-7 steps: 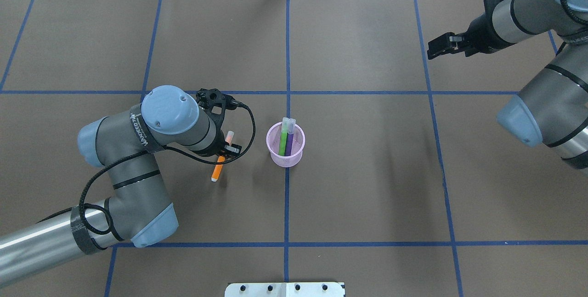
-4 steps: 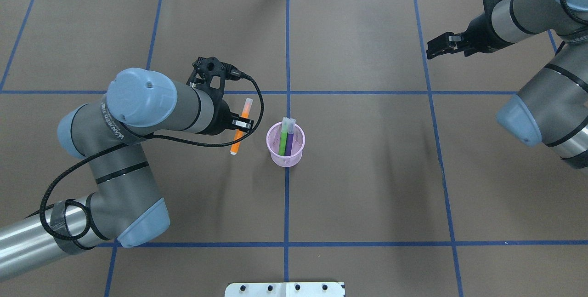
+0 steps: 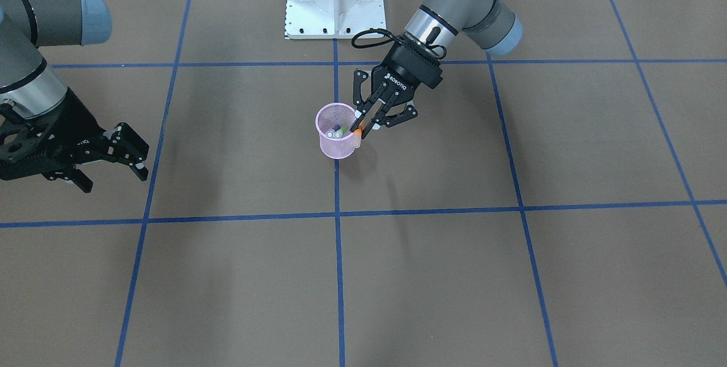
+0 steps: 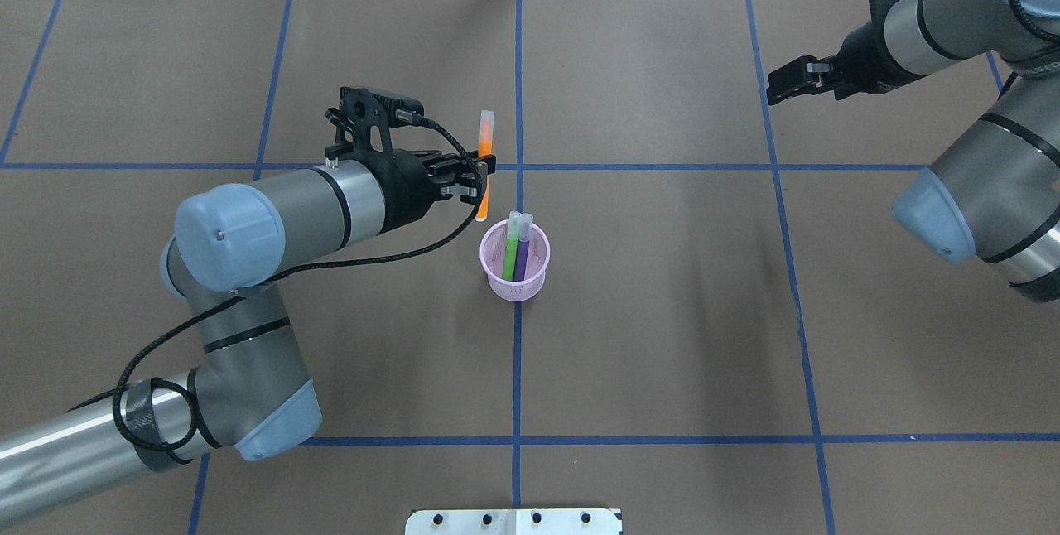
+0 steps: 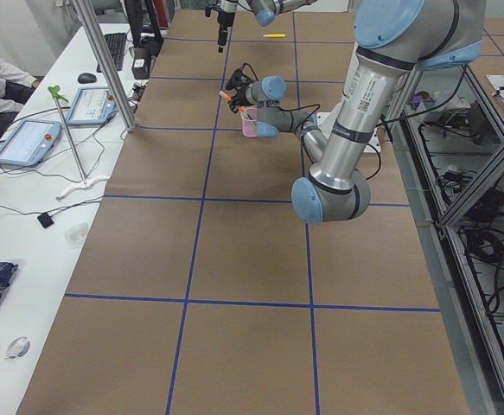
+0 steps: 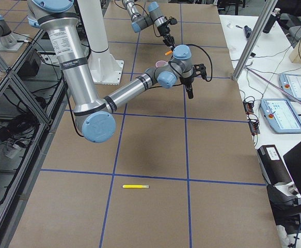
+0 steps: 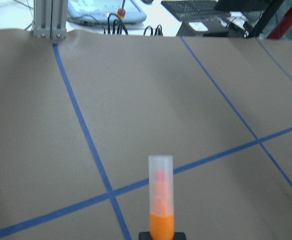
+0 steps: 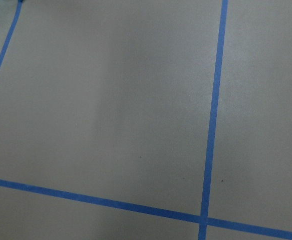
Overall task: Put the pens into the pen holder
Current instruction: 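Lift the orange marker with the left gripper and carry it over the cup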
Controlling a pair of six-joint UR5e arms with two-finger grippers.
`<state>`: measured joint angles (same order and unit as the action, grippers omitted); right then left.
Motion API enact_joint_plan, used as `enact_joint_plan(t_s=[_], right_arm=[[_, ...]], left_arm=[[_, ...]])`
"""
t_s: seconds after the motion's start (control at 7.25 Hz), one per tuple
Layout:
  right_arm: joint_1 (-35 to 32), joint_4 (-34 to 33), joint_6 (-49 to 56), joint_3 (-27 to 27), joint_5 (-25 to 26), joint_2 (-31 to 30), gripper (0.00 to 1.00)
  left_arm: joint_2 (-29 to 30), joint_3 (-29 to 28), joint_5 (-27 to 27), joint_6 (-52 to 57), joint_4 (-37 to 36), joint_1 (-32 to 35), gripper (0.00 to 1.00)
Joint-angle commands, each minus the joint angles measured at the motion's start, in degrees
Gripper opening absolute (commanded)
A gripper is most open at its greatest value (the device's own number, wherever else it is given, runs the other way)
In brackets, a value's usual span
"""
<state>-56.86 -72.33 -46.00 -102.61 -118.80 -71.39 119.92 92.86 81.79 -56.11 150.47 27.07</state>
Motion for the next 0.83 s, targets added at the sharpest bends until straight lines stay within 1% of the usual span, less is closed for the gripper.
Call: enact_joint_plan(t_s=[0.0,0.14,0.28,0.55,0.69], right_arm=[[0.0,0.0,-0.05,-0.04,-0.03,0.2,1.0],[-0.09,0.0,0.04,-0.04,-0.03,0.2,1.0],[-0.09,0.0,0.04,-0.04,-0.03,0.2,1.0],[-0.09,0.0,0.04,-0.04,-0.03,0.2,1.0],[-0.09,0.0,0.04,0.04,0.06,0.2,1.0]], left_arm=[[0.84,-6.46,-5.58,0.74,14.04,-4.64,0.0],[1.19,-4.9,-5.15,0.74,13.98,-4.66,0.0],[0.76,-4.62,-5.15,0.83,13.89,-4.75,0.0],[-0.04,-5.14,-5.24,0.91,13.89,-4.84,0.0],[0.05,-5.23,-5.06,3.18,13.89,-4.84,0.0]])
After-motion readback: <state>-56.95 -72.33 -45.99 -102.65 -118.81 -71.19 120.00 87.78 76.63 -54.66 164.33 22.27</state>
